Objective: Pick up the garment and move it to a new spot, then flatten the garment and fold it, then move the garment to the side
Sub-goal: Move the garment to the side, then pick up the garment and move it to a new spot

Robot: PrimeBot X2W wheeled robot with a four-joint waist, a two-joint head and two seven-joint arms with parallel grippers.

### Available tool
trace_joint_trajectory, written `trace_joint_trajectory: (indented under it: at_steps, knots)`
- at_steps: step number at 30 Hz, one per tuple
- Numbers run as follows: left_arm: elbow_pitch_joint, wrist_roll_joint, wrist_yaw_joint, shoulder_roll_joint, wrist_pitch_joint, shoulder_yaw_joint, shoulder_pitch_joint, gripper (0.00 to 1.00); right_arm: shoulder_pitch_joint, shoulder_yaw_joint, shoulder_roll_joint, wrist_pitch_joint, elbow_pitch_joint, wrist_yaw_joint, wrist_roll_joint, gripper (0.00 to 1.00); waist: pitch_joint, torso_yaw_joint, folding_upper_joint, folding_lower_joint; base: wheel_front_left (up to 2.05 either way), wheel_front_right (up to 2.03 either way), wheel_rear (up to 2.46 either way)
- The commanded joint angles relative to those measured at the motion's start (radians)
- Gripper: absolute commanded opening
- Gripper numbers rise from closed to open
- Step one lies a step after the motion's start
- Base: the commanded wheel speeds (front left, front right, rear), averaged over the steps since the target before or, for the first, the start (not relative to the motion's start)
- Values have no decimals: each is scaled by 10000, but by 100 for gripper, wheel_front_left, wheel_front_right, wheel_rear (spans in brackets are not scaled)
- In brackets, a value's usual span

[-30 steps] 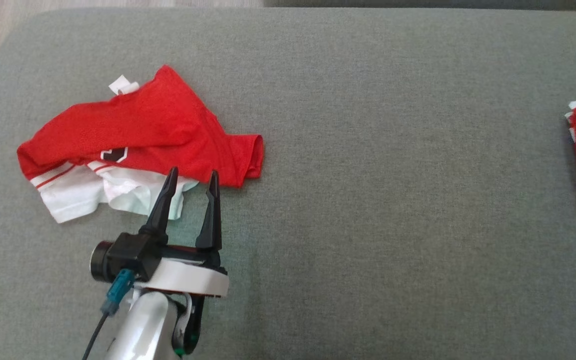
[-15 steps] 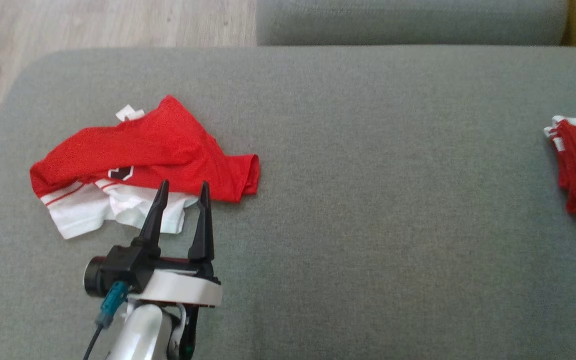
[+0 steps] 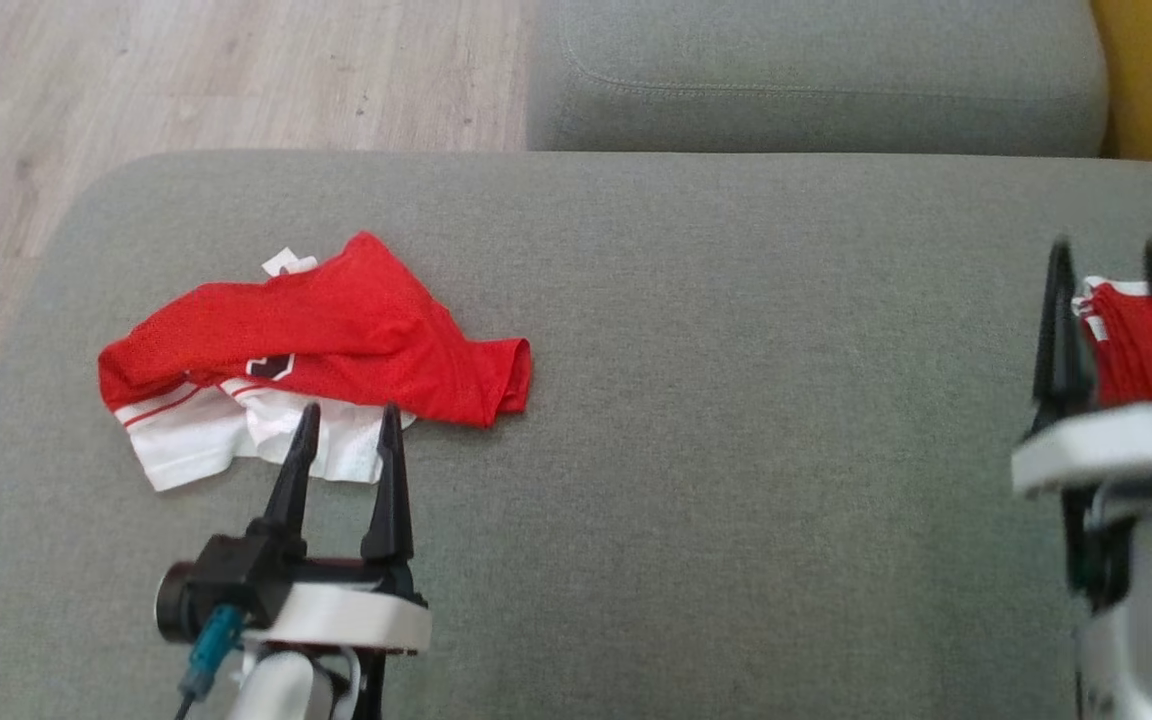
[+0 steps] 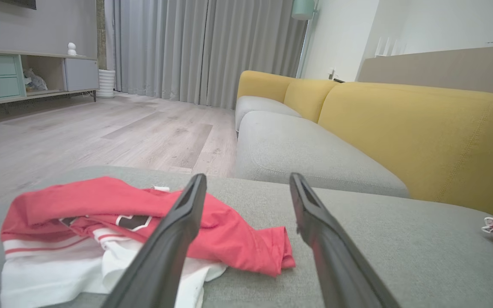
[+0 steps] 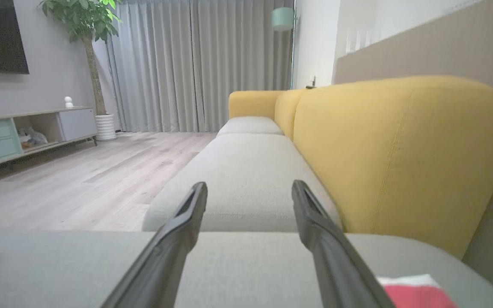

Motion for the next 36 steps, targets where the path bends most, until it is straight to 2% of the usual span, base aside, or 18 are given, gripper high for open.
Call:
trace_joint_trajectory:
  at_steps: [1, 5, 12, 36]
  knots:
    - [-334, 31, 52, 39, -95, 339, -112, 100, 267, 449, 17, -211, -291, -7, 614, 100, -45, 53, -1, 1, 0, 0, 0]
    - [-270, 37, 31, 39, -95, 332, 103, 100, 1329, 835, 22, -713, 124, -7, 1497, 100, -126, 78, -1, 1, 0, 0, 0]
    - [-210, 51, 24, 39, -95, 415, 399, 100, 2300, 1317, 24, -1281, 649, -7, 2003, 100, -225, 4, -1, 1, 0, 0, 0]
    - [-121, 103, -30, 39, -95, 342, 384, 100, 2287, 1765, 25, -1447, 817, -7, 2010, 100, -349, 137, -1, 1, 0, 0, 0]
